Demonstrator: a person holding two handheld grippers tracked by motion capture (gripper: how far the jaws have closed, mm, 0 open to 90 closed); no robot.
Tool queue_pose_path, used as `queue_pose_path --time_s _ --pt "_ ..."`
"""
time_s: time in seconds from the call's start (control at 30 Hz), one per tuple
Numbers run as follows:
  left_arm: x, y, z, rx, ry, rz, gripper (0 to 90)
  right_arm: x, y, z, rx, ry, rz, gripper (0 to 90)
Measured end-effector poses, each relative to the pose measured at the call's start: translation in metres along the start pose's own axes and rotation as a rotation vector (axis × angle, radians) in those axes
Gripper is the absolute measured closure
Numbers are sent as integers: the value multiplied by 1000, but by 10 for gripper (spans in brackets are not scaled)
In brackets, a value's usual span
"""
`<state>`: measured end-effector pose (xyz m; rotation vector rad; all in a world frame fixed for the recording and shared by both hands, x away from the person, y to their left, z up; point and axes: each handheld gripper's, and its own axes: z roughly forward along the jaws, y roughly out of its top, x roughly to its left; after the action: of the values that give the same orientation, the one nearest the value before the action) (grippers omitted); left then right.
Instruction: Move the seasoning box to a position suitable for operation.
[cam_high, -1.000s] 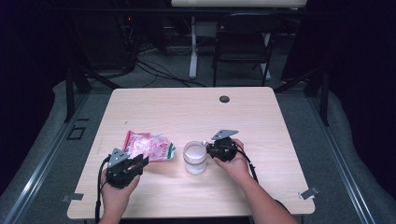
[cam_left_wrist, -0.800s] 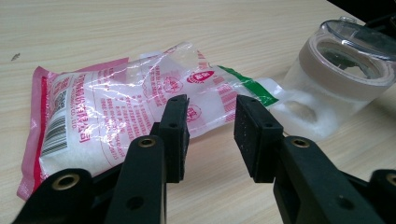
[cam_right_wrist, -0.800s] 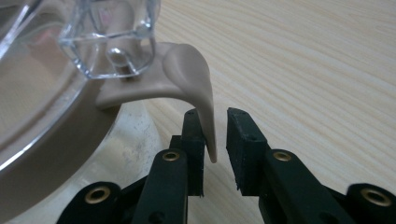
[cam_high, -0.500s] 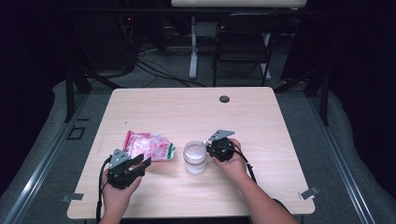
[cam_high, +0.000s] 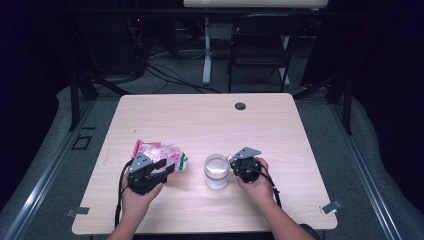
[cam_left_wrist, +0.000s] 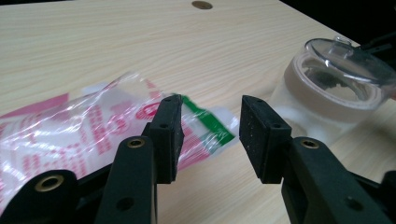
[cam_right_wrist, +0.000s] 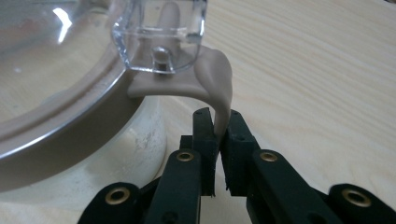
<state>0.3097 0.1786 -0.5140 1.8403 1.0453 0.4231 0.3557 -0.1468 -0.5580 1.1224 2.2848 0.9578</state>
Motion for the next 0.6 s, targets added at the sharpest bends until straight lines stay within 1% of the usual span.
queue_pose_path --time_s 0.07,0.1,0.13,0.33,0.37,0.43,0.47,0.5,0.53,0.57,0.6 --pt "-4 4 7 3 -17 10 594 3 -7 -8 6 -19 14 846" --pt "-6 6 11 7 -32 16 598 3 -8 -10 8 -22 11 844" --pt "-8 8 13 5 -39 20 600 5 -11 -14 9 -35 16 841" --pt "-21 17 27 2 -92 55 602 10 -23 -28 15 -35 19 816" --pt "-23 18 29 3 -99 59 601 12 -26 -31 15 -27 21 808" --pt "-26 20 32 8 -110 67 601 12 -27 -33 12 -21 21 803" --pt "-27 21 34 11 -117 76 602 10 -29 -36 2 -1 28 789" --pt "-28 21 35 7 -122 72 602 10 -29 -36 2 -1 28 789" --pt "-29 22 36 11 -126 77 603 9 -29 -38 3 8 43 773" --pt "-31 23 39 14 -135 73 607 6 -30 -42 -3 56 80 718" --pt "-31 23 39 14 -135 73 607 6 -30 -42 -3 56 80 718"
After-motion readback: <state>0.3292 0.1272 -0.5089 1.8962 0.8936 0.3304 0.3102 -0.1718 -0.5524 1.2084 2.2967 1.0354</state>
